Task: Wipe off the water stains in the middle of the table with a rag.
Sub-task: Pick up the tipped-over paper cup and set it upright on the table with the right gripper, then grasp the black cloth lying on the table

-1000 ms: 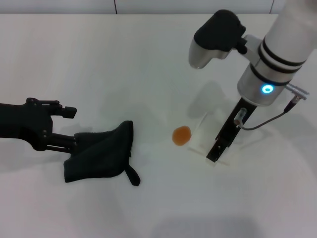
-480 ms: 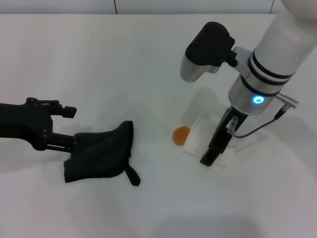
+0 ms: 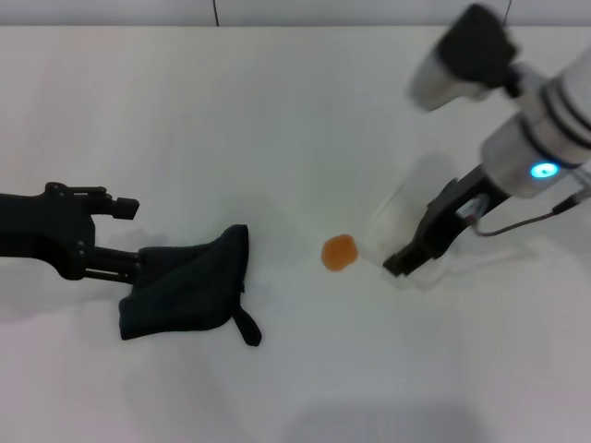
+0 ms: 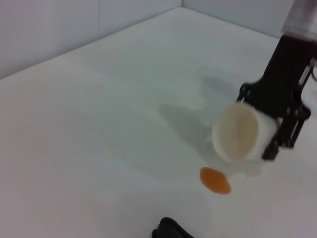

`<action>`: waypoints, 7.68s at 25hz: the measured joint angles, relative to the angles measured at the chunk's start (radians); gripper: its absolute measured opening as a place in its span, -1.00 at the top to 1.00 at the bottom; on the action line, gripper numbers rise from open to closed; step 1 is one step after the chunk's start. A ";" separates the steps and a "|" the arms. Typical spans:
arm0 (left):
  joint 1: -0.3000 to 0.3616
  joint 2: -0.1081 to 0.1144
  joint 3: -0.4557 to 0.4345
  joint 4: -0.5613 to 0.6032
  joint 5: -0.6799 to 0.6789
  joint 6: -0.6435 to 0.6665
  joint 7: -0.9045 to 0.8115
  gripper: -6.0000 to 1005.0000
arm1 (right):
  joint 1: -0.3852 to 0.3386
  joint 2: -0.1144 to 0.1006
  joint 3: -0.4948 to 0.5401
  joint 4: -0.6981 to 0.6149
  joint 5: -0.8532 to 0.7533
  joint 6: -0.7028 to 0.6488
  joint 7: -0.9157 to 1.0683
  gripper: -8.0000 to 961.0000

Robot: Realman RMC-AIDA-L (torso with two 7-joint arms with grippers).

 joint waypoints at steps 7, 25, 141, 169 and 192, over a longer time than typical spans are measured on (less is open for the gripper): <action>-0.002 0.000 -0.003 0.000 0.000 0.000 -0.004 -0.74 | -0.239 -0.001 0.288 -0.073 0.223 0.013 -0.353 -0.41; -0.017 -0.013 0.007 0.007 0.000 0.000 -0.020 -0.74 | -0.315 0.008 0.351 0.655 1.112 0.108 -1.635 -0.15; 0.087 0.011 -0.111 -0.227 -0.134 -0.089 0.110 -0.71 | -0.304 -0.118 0.632 -0.115 0.315 -0.322 -0.754 -0.72; -0.280 0.005 -0.089 -0.135 0.492 0.016 -0.220 -0.61 | -0.128 -0.047 0.552 -0.156 0.144 -0.356 -0.652 -0.65; -0.301 -0.041 0.135 -0.179 0.501 -0.105 -0.333 -0.14 | -0.147 -0.024 0.540 -0.146 0.143 -0.349 -0.677 -0.65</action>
